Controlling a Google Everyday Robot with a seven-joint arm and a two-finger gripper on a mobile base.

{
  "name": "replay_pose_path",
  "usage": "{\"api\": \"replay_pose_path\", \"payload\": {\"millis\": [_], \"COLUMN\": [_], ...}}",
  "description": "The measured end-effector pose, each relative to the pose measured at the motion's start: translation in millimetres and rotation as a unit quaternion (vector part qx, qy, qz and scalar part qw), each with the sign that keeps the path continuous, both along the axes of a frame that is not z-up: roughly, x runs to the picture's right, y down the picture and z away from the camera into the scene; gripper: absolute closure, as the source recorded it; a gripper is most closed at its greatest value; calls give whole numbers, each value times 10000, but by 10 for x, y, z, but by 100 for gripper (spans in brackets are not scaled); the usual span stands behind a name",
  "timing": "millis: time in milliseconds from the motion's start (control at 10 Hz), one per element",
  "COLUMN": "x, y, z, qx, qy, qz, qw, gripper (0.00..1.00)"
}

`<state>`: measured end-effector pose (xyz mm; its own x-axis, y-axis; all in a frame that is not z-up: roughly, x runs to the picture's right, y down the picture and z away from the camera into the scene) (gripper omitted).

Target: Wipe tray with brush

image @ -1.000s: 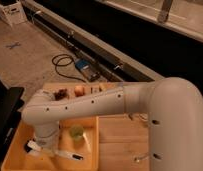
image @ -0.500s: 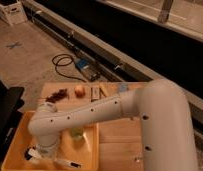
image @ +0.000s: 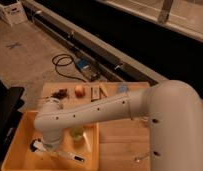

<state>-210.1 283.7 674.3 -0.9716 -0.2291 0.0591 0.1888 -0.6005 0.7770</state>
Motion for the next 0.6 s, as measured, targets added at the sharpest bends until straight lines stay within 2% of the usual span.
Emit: {"api": "replay_pose_path", "payload": {"millis": [100, 400, 600], "x": [-40, -440, -712], "y": [-63, -79, 36], "z": [64, 135, 139], "qx": [53, 144, 30], "qy": [-71, -503, -733], "qz": [-6, -102, -276], "qw": [10000, 9986, 9969], "gripper": [100, 100, 100]}}
